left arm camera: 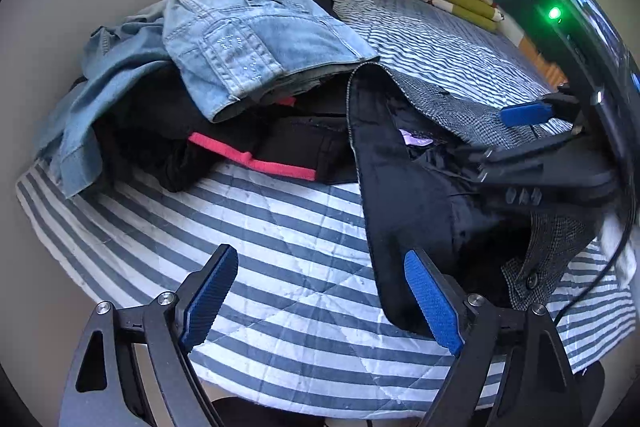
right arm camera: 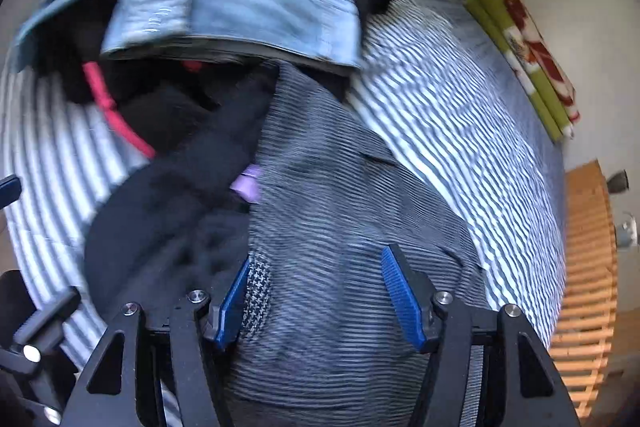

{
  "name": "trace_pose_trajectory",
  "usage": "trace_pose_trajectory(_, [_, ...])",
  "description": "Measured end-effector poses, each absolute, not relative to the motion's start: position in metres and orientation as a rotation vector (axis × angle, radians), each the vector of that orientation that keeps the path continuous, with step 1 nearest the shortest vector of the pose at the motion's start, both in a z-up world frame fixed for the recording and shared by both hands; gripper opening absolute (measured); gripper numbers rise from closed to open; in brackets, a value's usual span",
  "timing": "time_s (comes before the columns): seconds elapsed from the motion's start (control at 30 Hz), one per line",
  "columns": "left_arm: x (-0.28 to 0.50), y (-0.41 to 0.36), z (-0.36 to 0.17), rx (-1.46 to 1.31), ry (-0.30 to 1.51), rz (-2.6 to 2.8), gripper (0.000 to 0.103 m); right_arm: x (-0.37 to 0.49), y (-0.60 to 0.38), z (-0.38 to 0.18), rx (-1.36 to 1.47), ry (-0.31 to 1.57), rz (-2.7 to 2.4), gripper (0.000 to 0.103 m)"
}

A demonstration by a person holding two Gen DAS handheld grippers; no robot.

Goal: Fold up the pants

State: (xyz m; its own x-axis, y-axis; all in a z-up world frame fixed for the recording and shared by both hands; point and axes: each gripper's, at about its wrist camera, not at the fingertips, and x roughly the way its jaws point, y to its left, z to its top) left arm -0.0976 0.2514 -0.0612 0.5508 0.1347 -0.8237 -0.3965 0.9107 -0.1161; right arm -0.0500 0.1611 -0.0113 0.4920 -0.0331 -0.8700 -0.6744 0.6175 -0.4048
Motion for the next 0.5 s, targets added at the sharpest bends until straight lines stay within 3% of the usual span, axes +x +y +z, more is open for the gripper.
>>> trace_pose_trajectory(0.07, [-0.094, 0.247, -0.062, -0.303, 0.940, 0.302, 0.088, -0.035, 0.142, -0.004, -0.760, 1.021, 0.418, 0.031])
trace_pose_trajectory(0.17, [-0.086, 0.241, -0.063, -0.299, 0.942, 0.283, 0.084, -0.014, 0.113, 0.007, -0.646, 1.061, 0.403, 0.015])
trace_pose_trajectory(0.5, [-0.069, 0.233, -0.072, -0.339, 0.974, 0.193, 0.079, 0.008, 0.047, 0.045, -0.431, 1.004, 0.355, 0.008])
